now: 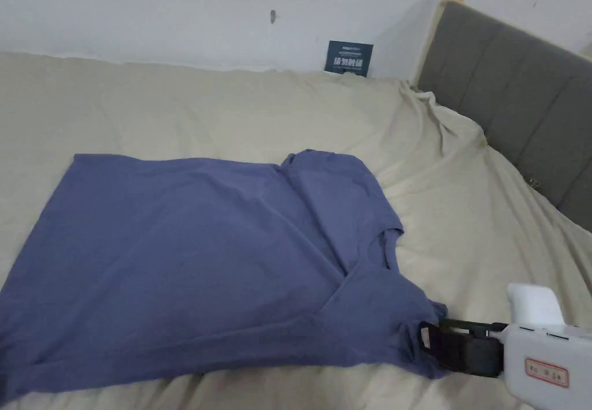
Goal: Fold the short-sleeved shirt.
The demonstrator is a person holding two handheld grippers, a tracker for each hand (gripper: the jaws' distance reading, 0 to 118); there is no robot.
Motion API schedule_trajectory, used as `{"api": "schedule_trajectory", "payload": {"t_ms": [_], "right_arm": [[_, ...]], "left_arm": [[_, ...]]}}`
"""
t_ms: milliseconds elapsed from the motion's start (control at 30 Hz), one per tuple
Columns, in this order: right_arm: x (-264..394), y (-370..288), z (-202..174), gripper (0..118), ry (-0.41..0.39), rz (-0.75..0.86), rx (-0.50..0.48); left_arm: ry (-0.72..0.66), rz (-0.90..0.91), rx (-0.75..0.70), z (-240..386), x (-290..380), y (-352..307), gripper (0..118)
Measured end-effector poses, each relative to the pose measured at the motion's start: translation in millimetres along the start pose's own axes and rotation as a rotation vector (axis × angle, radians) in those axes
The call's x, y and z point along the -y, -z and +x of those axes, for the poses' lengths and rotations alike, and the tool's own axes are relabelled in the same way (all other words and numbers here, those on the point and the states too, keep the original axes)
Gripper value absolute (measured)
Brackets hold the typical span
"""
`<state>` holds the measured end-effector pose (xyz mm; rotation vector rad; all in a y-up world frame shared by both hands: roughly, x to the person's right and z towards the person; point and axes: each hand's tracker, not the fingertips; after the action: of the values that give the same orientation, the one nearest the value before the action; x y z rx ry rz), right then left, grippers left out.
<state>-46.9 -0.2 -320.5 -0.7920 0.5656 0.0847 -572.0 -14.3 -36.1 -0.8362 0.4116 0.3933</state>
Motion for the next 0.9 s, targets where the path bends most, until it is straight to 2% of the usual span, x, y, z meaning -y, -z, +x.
{"api": "schedule_trajectory", "payload": {"t_ms": [133,167,200,233,267,300,333,400,500,667,900], "right_arm": [[13.9,25.5,13.7,107,0.016,-0.079,0.012],[15.6,31.0,13.7,104,0.011,-0.082,0.027],[15.7,35.8,13.3,94,0.003,-0.081,0.028],[14.8,39.7,12.4,79,-0.004,-0.083,0.027],[14.1,43.1,10.6,55,-0.012,-0.084,0.022],[13.5,44.4,8.4,10,-0.023,-0.078,0.009],[12.5,45.8,7.1,7,-0.021,-0.070,-0.013],[11.7,46.7,3.8,7,-0.024,-0.069,0.006],[11.8,37.4,2.9,6,-0.023,-0.044,-0.040],[12.3,12.7,-2.5,6,-0.080,0.019,-0.044],[-11.4,-16.6,-24.5,6,-0.116,0.109,-0.034]], "left_arm": [[0.007,-0.005,0.000,5.8,2.8,0.5,0],[0.006,-0.010,-0.001,6.6,3.5,1.2,0],[0.005,-0.013,-0.002,7.4,4.5,1.8,0],[0.002,-0.014,-0.006,7.1,4.6,2.3,0],[-0.003,-0.018,-0.006,5.2,3.5,3.1,0],[-0.009,-0.020,-0.004,5.3,3.8,3.1,0],[-0.014,-0.019,-0.002,5.9,4.3,2.8,0],[-0.021,-0.018,0.002,2.8,2.7,4.5,0],[-0.044,-0.007,0.022,1.8,2.5,2.1,0],[-0.042,0.052,0.050,-2.2,-1.0,-6.4,0],[-0.033,0.138,0.069,-2.9,-24.3,-25.7,0]]}}
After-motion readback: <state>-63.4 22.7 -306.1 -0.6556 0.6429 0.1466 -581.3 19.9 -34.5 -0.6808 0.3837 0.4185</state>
